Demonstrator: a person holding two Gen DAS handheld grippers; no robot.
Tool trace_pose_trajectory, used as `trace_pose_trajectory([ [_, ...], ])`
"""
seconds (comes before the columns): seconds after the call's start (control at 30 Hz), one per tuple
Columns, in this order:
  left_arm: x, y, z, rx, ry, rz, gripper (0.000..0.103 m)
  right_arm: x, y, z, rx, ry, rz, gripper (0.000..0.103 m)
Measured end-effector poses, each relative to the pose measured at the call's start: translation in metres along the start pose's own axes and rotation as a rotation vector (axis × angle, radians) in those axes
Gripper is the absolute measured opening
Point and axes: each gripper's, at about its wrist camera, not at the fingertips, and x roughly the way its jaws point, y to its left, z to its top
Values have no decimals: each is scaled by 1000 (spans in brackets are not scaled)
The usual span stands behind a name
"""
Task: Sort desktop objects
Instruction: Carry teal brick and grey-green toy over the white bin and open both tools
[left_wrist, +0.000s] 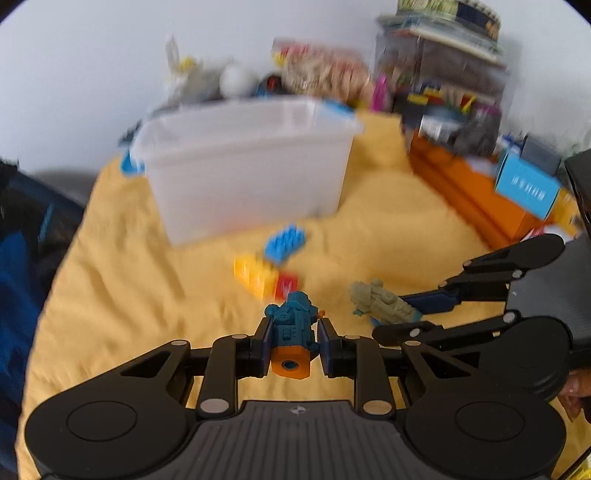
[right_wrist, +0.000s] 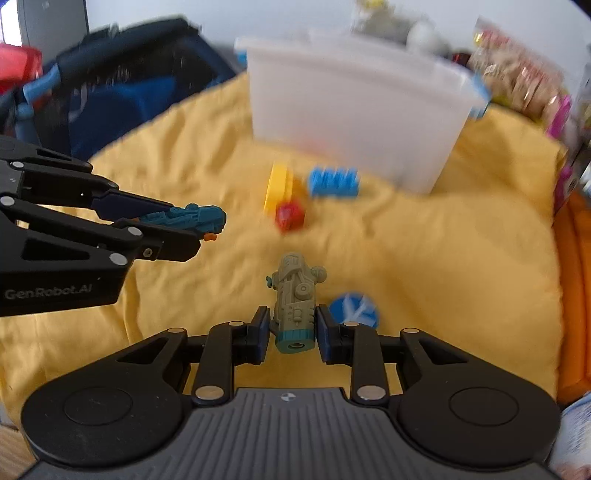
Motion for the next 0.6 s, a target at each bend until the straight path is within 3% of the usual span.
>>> trace_pose_trajectory([
  [0.33, -35, 0, 55, 52, -162, 31, 28, -50, -23, 55, -24, -187, -64, 29],
  [0.6, -50, 10, 102, 93, -256, 94, 29, -62, -33, 84, -70, -247, -110, 30],
])
